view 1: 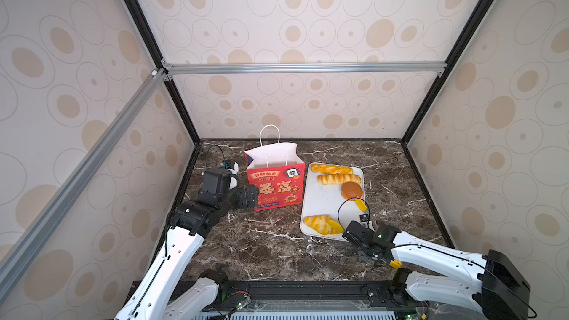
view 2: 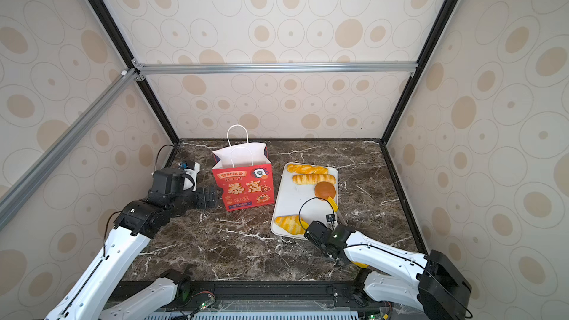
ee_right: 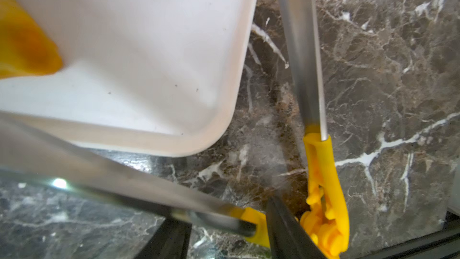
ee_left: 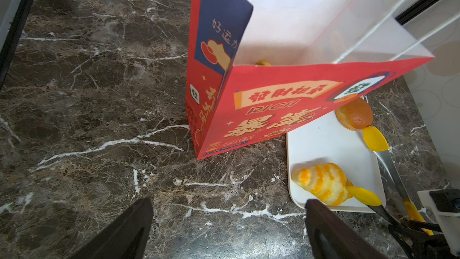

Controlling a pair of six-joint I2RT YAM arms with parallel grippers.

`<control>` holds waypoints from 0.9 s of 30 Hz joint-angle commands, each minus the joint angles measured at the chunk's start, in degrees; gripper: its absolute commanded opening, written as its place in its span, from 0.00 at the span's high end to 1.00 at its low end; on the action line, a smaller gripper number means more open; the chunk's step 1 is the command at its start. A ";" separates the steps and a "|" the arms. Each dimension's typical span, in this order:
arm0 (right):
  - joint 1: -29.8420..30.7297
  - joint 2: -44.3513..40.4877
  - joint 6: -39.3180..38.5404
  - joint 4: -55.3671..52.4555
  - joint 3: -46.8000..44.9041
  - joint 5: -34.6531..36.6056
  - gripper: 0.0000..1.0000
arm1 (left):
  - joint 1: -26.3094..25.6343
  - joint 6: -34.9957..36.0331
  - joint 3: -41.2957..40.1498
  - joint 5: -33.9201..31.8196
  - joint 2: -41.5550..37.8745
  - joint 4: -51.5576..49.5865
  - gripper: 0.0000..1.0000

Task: Pack bread into a paper bag
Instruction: Pick up the clamp from the plate.

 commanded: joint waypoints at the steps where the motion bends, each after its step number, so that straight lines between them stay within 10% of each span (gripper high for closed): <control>1: -0.17 -0.94 -2.41 2.46 0.38 -1.97 0.54 | 0.34 0.04 0.11 -0.19 0.09 0.85 0.01; 10: -0.18 1.73 -9.84 8.34 2.74 -5.93 0.98 | 0.33 0.17 0.20 -0.47 0.06 0.79 0.01; 27: -5.04 11.27 -30.39 5.31 24.67 -8.05 1.00 | 0.33 0.26 0.21 -0.86 -0.37 0.59 0.01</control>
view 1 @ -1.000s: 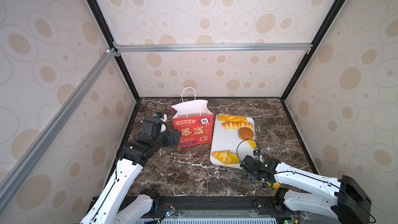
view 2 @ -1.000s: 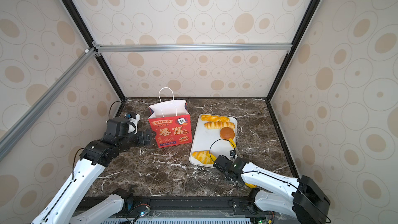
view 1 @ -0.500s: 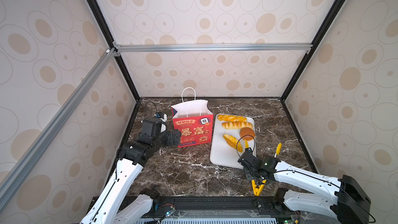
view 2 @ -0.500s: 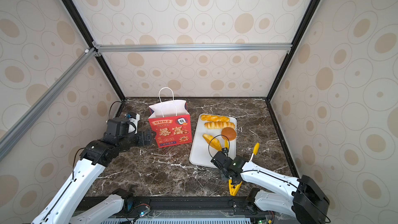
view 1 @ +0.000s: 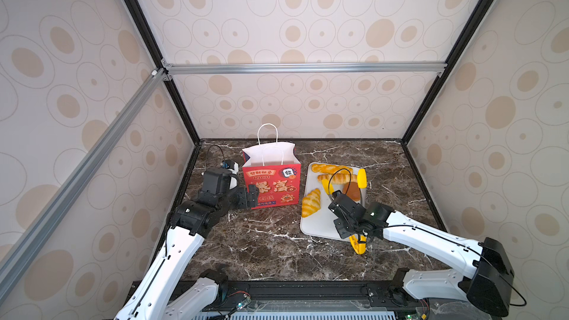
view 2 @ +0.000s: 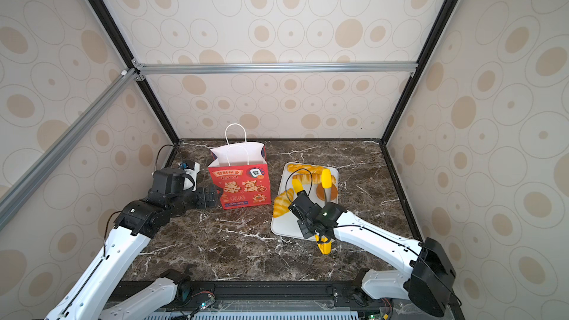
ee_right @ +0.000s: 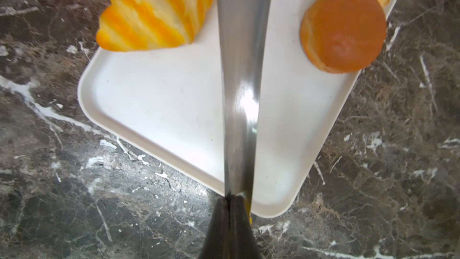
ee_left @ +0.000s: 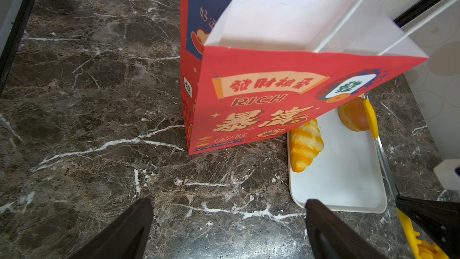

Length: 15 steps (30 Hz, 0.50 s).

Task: Pack bread into a paper bag
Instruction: Pick up the clamp from the plate, then place the clamp on the plate.

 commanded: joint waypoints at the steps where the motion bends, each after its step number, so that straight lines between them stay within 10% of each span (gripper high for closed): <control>1: -5.31 1.90 -8.94 2.17 2.07 -6.52 0.99 | 0.34 0.26 0.20 -0.62 -0.51 0.59 0.01; 8: -22.55 9.87 -17.64 11.42 2.79 -36.02 0.96 | 0.35 0.26 0.28 -0.81 -0.18 0.59 0.01; 15: -23.94 20.88 -23.78 6.28 11.46 -45.70 0.98 | 0.33 0.42 0.46 -0.86 0.03 0.54 0.01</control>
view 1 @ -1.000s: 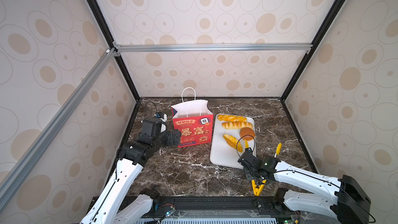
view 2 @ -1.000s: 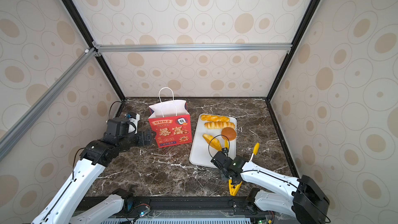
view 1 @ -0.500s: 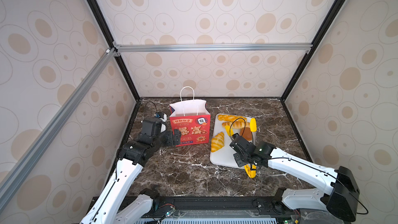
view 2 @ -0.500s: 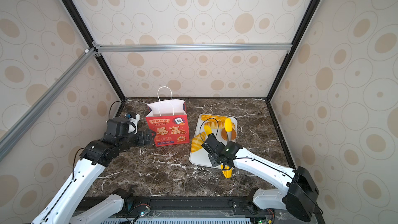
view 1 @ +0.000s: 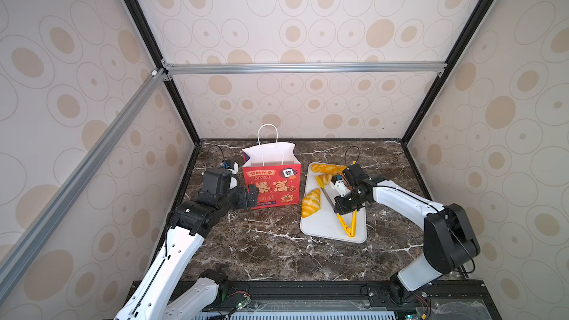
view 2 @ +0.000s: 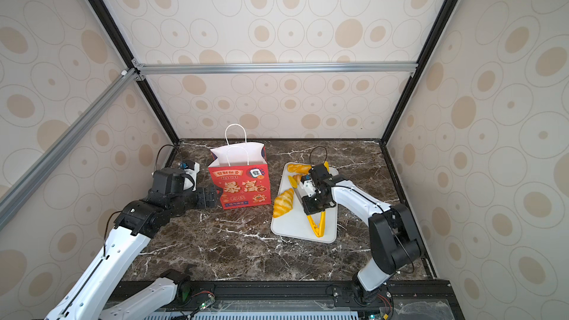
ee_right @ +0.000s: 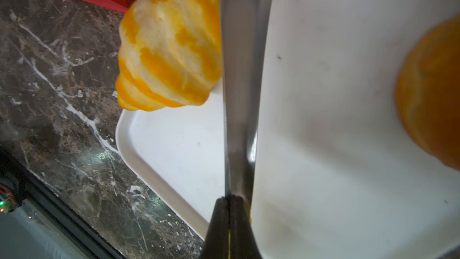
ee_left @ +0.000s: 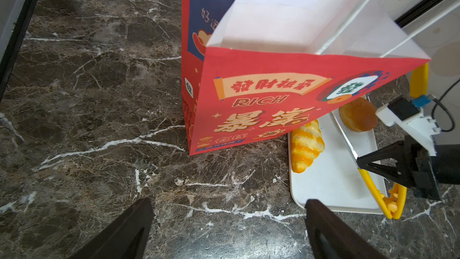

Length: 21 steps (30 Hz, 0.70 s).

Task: Pack bread into a paper bag
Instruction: Place the clamp on the plate.

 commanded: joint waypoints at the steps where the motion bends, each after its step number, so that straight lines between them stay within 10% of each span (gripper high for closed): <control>1: 0.25 0.39 -4.66 -1.33 2.81 -8.47 0.98 | 0.37 0.44 0.46 -0.60 -0.02 0.54 0.01; 5: 0.26 -0.24 -6.13 -3.46 2.91 -8.87 0.89 | 0.35 0.43 0.55 -0.34 0.14 0.59 0.01; 13: 0.85 -12.63 -4.35 -4.22 -2.93 6.33 0.00 | 0.33 0.43 0.54 0.01 0.02 0.69 0.01; 21: 4.45 -24.60 4.68 0.24 -17.98 15.19 0.00 | 0.33 0.35 0.60 0.28 0.19 0.88 0.01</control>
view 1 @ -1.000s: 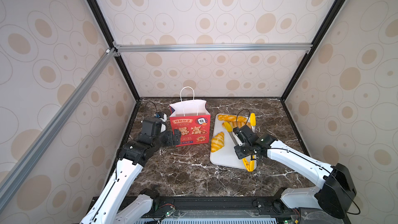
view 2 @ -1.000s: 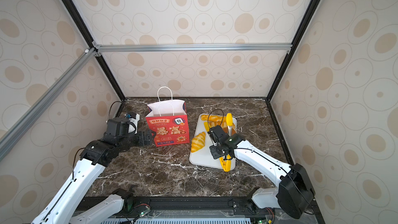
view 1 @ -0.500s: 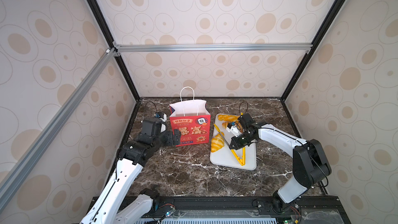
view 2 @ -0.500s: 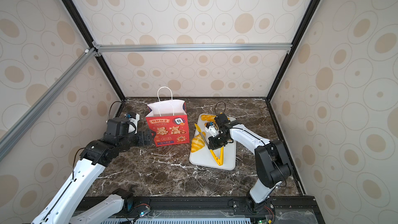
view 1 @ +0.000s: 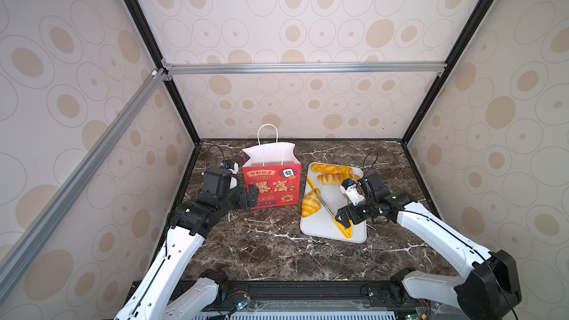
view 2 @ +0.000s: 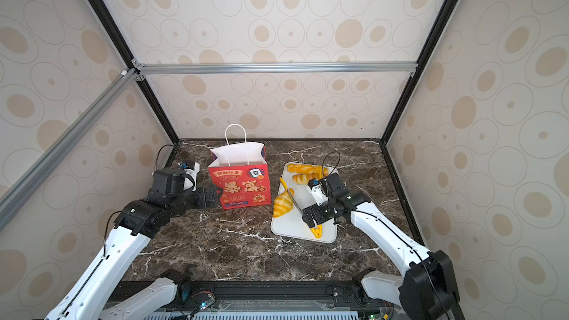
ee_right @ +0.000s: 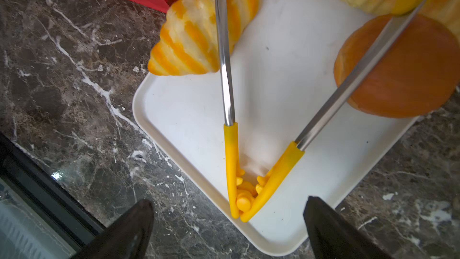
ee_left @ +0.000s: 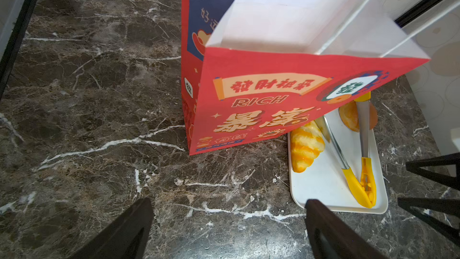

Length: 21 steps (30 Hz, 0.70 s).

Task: Pack bread into a paper bag
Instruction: Place the clamp on the plate, then pick up the clamp from the plate.

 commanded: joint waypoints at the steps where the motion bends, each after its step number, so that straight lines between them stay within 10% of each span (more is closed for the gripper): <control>1: 2.53 -0.14 5.68 2.00 -5.24 5.44 0.00 | 0.34 0.35 0.57 0.18 0.16 0.88 0.02; 21: 5.38 11.70 8.33 16.77 -7.80 13.67 0.00 | 0.33 0.08 0.13 0.58 0.55 1.08 0.02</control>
